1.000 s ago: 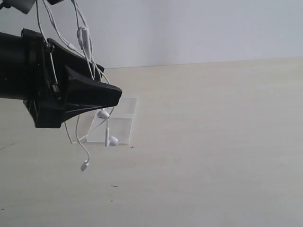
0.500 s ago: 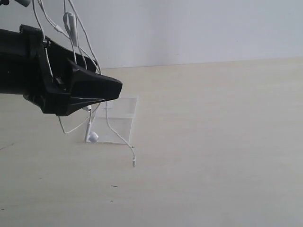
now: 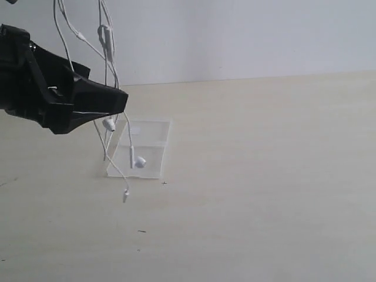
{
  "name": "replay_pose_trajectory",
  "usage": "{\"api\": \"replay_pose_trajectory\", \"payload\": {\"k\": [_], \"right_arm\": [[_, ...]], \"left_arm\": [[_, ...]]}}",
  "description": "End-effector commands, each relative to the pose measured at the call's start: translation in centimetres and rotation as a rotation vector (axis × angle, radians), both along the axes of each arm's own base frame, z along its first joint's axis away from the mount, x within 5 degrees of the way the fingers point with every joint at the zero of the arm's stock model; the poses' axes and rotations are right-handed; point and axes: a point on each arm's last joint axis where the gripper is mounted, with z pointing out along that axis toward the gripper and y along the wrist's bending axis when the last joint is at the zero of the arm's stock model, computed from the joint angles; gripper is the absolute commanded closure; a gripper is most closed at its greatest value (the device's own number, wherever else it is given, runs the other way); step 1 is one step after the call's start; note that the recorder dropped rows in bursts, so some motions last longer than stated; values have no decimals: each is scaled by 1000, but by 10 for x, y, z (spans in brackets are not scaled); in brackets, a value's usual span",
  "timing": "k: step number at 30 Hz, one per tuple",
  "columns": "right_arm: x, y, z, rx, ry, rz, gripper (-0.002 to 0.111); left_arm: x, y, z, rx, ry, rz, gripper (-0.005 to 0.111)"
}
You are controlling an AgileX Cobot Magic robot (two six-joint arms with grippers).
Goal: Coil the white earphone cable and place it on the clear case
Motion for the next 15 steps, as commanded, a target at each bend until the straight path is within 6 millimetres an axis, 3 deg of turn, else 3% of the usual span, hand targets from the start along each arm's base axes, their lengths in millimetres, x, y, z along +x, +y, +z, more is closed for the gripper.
{"api": "replay_pose_trajectory", "payload": {"k": [1,15], "right_arm": [[-2,-3,8,40,-13,-24,108],[-1,3,19,208,33,-66,108]], "left_arm": [[0,1,4,-9,-11,12,28],[5,3,7,-41,-35,70,28]]}}
